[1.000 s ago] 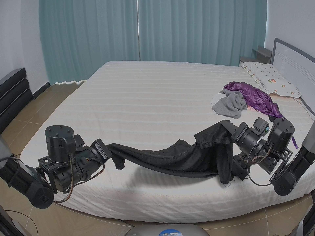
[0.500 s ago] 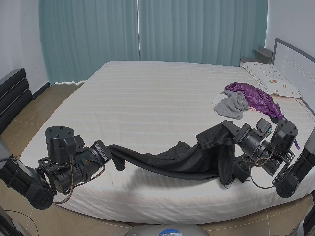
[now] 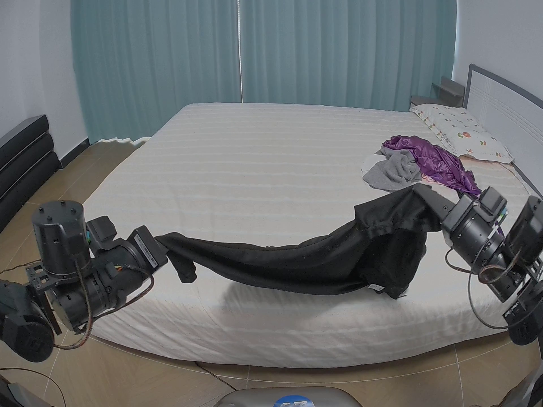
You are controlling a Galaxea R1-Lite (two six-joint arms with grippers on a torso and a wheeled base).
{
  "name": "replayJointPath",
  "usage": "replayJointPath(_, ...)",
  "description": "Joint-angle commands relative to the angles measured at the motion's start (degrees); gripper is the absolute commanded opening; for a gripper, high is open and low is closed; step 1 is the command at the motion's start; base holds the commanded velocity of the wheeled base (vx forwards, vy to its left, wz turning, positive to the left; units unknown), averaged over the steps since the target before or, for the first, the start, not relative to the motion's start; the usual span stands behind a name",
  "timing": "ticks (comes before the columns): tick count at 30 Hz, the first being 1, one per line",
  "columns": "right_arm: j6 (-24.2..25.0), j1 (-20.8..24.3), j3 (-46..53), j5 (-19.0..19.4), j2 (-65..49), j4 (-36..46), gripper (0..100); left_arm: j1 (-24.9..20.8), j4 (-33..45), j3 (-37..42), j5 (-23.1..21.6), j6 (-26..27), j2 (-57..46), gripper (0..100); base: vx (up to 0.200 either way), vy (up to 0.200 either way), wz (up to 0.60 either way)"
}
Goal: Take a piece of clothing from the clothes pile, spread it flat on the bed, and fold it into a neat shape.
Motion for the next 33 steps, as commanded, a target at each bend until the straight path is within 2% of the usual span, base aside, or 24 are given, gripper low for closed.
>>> replayJointPath(1, -1.16, -0.26, -1.12, 0.41, -13.21, 5.53, 0, 0.24, 5.73, -4.65, 2.41, 1.42, -9.85, 0, 0.000, 0.000, 0.00)
replayJointPath(3, -3.53, -0.61, -5.34, 0.32, -17.78, 12.91, 0, 0.76, 9.33, -9.57, 4.17, 2.30, -10.03, 0, 0.000, 0.000, 0.00)
replayJointPath(7, -8.02, -1.49, -12.99, -0.30, -19.27, 23.28, 0, 0.76, 16.54, -17.83, 4.35, 4.85, -8.71, 0, 0.000, 0.000, 0.00)
replayJointPath(12, -8.63, -3.95, -23.27, -2.32, -15.14, 30.22, 0, 1.91, 20.58, -27.94, 4.35, 4.94, -0.01, 0, 0.000, 0.000, 0.00)
replayJointPath(14, -9.42, -5.53, -26.61, -3.99, -11.01, 31.28, 0, 2.43, 20.58, -30.93, 4.43, 4.94, 4.30, 0, 0.000, 0.000, 0.00)
replayJointPath(19, -11.44, -8.26, -31.97, -4.60, -1.70, 31.19, 0, 3.40, 20.58, -36.38, 4.52, 4.94, 12.38, 0, 0.000, 0.000, 0.00)
replayJointPath(33, -11.88, -8.96, -47.09, -4.78, 16.67, 30.84, 0, 7.97, 20.49, -47.81, 3.91, 5.20, 27.06, 0, 0.200, 0.000, 0.00)
